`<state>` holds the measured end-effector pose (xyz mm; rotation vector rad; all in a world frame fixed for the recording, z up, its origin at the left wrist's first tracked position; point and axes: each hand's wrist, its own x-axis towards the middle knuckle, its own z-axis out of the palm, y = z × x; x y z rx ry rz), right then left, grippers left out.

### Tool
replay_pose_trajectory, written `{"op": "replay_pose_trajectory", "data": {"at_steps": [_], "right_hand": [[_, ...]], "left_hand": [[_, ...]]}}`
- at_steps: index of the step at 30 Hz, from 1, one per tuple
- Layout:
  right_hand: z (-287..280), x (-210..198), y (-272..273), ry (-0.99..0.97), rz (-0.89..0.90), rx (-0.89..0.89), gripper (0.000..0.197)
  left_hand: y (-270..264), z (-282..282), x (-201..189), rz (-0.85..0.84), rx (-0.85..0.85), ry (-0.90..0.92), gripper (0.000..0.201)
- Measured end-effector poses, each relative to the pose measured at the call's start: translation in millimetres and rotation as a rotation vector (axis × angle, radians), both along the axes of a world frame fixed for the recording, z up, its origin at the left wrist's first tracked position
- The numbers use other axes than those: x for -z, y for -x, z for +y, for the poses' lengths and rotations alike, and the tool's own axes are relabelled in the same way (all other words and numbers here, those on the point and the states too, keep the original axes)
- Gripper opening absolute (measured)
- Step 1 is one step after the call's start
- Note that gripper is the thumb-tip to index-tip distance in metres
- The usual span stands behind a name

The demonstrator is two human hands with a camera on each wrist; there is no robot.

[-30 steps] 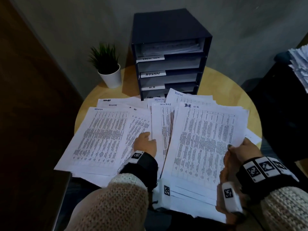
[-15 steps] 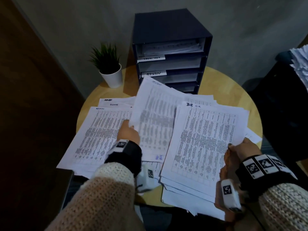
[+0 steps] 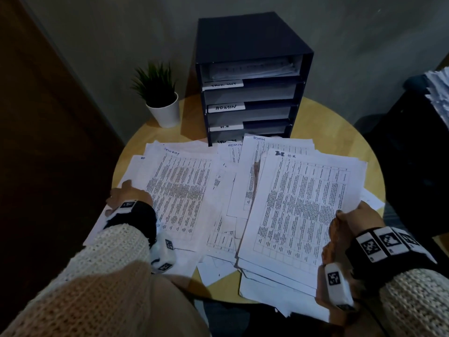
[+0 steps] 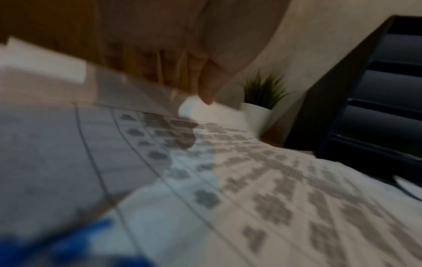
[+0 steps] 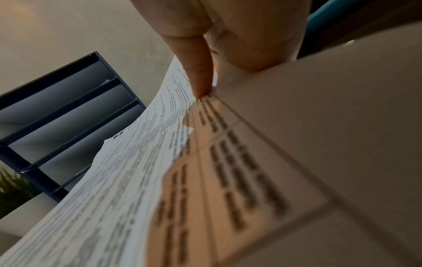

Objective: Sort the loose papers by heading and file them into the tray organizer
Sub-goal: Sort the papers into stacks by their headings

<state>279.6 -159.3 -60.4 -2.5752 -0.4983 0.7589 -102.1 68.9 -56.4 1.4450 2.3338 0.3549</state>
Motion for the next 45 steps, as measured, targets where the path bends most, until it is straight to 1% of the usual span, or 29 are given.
{"op": "replay_pose_trajectory", "data": {"at_steps": [2, 4, 5, 6, 7, 8, 9, 11, 14, 15, 18, 20, 22, 25, 26, 29, 32, 33, 36, 37, 38, 40, 41, 42, 43, 45], "right_hand": [[0.5, 1.3, -1.4, -0.003, 0.003, 0.005, 0.052], [0.6, 0.6, -0.8, 0.011, 0.003, -0.009, 0.051], [0.9, -0.3, -0.3, 0.023, 0.000, -0.026, 0.050], [1.2, -0.4, -0.1, 0.028, -0.001, -0.035, 0.049], [1.3, -0.7, 0.8, 0.026, -0.003, -0.043, 0.049], [1.1, -0.8, 1.9, 0.032, -0.005, -0.046, 0.048], [1.0, -1.7, 2.3, 0.041, -0.006, -0.053, 0.048], [-0.3, -0.7, 0.1, 0.024, 0.004, -0.027, 0.051], [-1.4, 2.1, -2.5, -0.001, 0.012, -0.004, 0.054], [-1.3, 2.7, -3.0, -0.002, 0.013, -0.002, 0.053], [-0.2, 3.9, -3.2, -0.009, 0.023, 0.009, 0.052], [0.2, 3.2, -2.9, -0.015, 0.031, 0.014, 0.052], [-0.1, 2.8, -4.2, -0.018, 0.033, 0.014, 0.052], [-1.2, 1.6, -4.7, -0.031, 0.047, 0.018, 0.052], [-0.9, 1.2, -5.0, -0.031, 0.052, 0.021, 0.051], [-0.7, -0.1, -4.3, -0.029, 0.056, 0.023, 0.049], [-0.5, 0.8, -3.1, -0.034, 0.046, 0.015, 0.049], [-0.4, 1.0, -2.4, -0.036, 0.045, 0.014, 0.050], [-0.1, 1.5, -1.9, -0.039, 0.046, 0.019, 0.050], [-0.1, 1.6, -2.0, -0.045, 0.048, 0.024, 0.049], [-0.1, 1.6, -1.6, -0.050, 0.051, 0.030, 0.049], [-0.1, 2.8, -1.8, -0.060, 0.051, 0.042, 0.048], [0.1, 3.6, -2.0, -0.064, 0.051, 0.045, 0.048], [0.1, 4.0, -1.3, -0.065, 0.051, 0.045, 0.048], [0.6, 5.1, -1.0, -0.066, 0.048, 0.040, 0.047], [1.3, 6.2, -0.9, -0.065, 0.043, 0.022, 0.046]], "left_hand": [[-23.3, -8.6, -7.2, 0.177, 0.111, 0.036, 0.044], [-57.7, -22.3, -13.6, 0.240, 0.318, 0.090, 0.037], [-75.3, -30.8, -14.6, 0.243, 0.454, 0.150, 0.034], [-90.6, -41.2, -15.0, 0.205, 0.559, 0.211, 0.033], [-105.7, -51.3, -13.6, 0.128, 0.641, 0.252, 0.033], [-118.1, -61.8, -14.0, 0.032, 0.680, 0.276, 0.034], [-128.9, -69.2, -11.3, -0.061, 0.686, 0.293, 0.036], [-143.1, -79.3, -2.8, -0.194, 0.635, 0.317, 0.042], [-148.6, -87.9, 6.8, -0.304, 0.593, 0.327, 0.047], [-149.2, -88.5, 10.4, -0.316, 0.594, 0.311, 0.044], [-148.8, -89.8, 14.9, -0.303, 0.635, 0.254, 0.024], [-147.1, -87.4, 14.2, -0.313, 0.633, 0.196, 0.017], [-142.2, -82.1, 9.8, -0.334, 0.586, 0.110, 0.016], [-118.5, -67.2, -3.3, -0.337, 0.487, -0.004, 0.007], [-106.2, -60.3, -7.5, -0.342, 0.452, -0.030, 0.010], [-60.0, -37.0, -5.8, -0.289, 0.363, -0.033, 0.027], [-21.2, -23.9, -5.8, -0.199, 0.241, 0.015, 0.033], [-13.5, -19.6, -5.1, -0.166, 0.226, 0.054, 0.034], [-7.8, -18.4, -4.7, 0.031, 0.284, 0.220, 0.032], [-13.0, -22.4, -7.8, 0.115, 0.340, 0.297, 0.032], [-19.6, -26.3, -11.6, 0.151, 0.379, 0.365, 0.032], [-28.4, -24.3, -5.6, 0.268, 0.484, 0.432, 0.034], [-33.1, -22.5, -3.6, 0.301, 0.496, 0.418, 0.037], [-37.5, -21.7, -5.7, 0.293, 0.473, 0.391, 0.042], [-45.2, -22.4, -8.8, 0.262, 0.432, 0.344, 0.047], [-60.7, -22.9, -11.7, 0.208, 0.447, 0.229, 0.051]]}}
